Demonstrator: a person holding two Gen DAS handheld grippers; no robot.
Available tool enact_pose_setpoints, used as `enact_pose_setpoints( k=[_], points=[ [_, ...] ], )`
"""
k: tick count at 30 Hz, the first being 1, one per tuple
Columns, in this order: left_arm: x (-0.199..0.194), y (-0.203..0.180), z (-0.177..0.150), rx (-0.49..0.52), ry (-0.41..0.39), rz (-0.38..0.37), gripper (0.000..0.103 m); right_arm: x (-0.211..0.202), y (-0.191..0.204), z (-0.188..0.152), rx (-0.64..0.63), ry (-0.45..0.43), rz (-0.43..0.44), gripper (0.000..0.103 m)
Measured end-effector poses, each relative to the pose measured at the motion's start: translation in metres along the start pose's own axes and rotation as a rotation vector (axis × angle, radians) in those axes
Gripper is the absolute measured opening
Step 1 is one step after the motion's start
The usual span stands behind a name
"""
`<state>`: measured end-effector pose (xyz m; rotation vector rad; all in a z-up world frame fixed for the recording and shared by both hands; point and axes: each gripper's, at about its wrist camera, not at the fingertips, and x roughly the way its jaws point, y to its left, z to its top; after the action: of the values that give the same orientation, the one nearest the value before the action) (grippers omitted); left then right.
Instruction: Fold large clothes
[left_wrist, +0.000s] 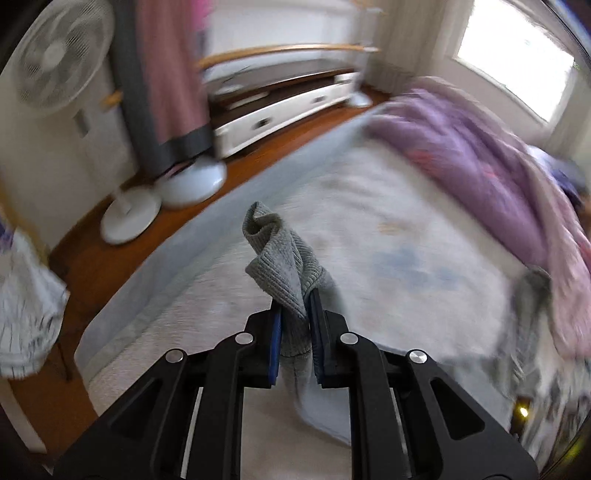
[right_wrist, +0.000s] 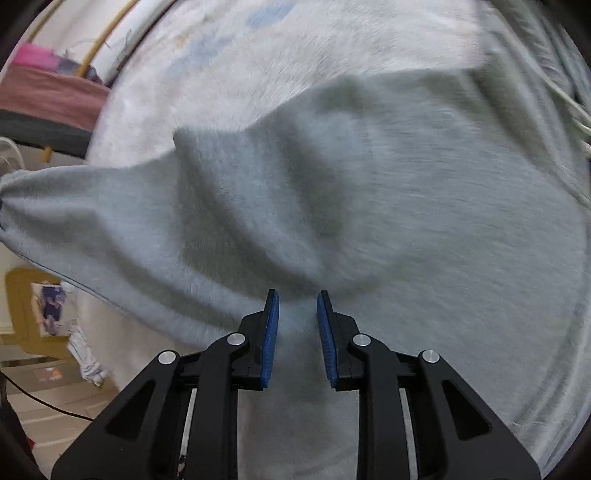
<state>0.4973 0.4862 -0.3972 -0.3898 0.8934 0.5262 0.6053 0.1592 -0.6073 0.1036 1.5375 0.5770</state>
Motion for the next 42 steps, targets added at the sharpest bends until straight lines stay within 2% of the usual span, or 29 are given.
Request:
enact_pose_setpoints(
  k=[4,7,12,13,17,19,21,24,25,26,28,29,32,33,36,40,41,42],
  points=[
    [-0.033,-0.093,-0.021,0.107,-0.027,-0.09,0.014,-0.054,-0.049,-0.023,0.031,-0.066,0.005,0.02],
    [-0.05,-0.187,-0.052,0.199,-0.034,-0.169,0.014,-0.102,-0.099,-0.044,0.061,-0.13,-0.03,0.021],
    [-0.051,-0.326,-0.119,0.302,0.038,-0.317,0.014,-0.187,-0.189,-0.084,0.115,-0.239,-0.134,0.021],
    [-0.05,-0.355,-0.136,0.327,0.05,-0.343,0.014,-0.197,-0.195,-0.09,0.126,-0.255,-0.15,0.021],
    [-0.035,-0.44,-0.201,0.432,0.089,-0.375,0.014,-0.252,-0.265,-0.118,0.182,-0.316,-0.241,0.021],
    [-0.017,-0.478,-0.235,0.505,0.133,-0.378,0.014,-0.27,-0.291,-0.129,0.207,-0.334,-0.276,0.021],
    [0.0,-0.5,-0.271,0.557,0.201,-0.378,0.014,-0.284,-0.319,-0.141,0.249,-0.355,-0.291,0.021],
    [0.032,-0.523,-0.306,0.624,0.296,-0.329,0.02,-0.298,-0.351,-0.155,0.297,-0.37,-0.302,0.022],
    [0.039,-0.528,-0.313,0.631,0.331,-0.33,0.032,-0.3,-0.359,-0.158,0.308,-0.373,-0.303,0.023],
    [0.042,-0.529,-0.317,0.629,0.346,-0.333,0.057,-0.301,-0.367,-0.16,0.317,-0.375,-0.305,0.023],
    [0.04,-0.523,-0.315,0.59,0.331,-0.353,0.08,-0.302,-0.375,-0.16,0.323,-0.381,-0.315,0.023],
    [0.036,-0.519,-0.316,0.572,0.327,-0.377,0.084,-0.302,-0.379,-0.159,0.325,-0.383,-0.317,0.023],
    [0.03,-0.5,-0.303,0.482,0.365,-0.456,0.088,-0.306,-0.39,-0.153,0.337,-0.397,-0.326,0.023],
    [0.03,-0.496,-0.301,0.468,0.359,-0.459,0.088,-0.305,-0.392,-0.148,0.34,-0.403,-0.327,0.023],
    [0.043,-0.479,-0.287,0.436,0.358,-0.362,0.089,-0.307,-0.402,-0.132,0.335,-0.418,-0.343,0.023],
    [0.077,-0.445,-0.271,0.437,0.353,-0.141,0.089,-0.305,-0.421,-0.099,0.326,-0.435,-0.359,0.023],
    [0.084,-0.437,-0.268,0.43,0.362,-0.112,0.089,-0.304,-0.428,-0.091,0.327,-0.44,-0.365,0.023],
    [0.089,-0.43,-0.265,0.421,0.371,-0.095,0.089,-0.302,-0.435,-0.085,0.33,-0.441,-0.382,0.028]
  ],
)
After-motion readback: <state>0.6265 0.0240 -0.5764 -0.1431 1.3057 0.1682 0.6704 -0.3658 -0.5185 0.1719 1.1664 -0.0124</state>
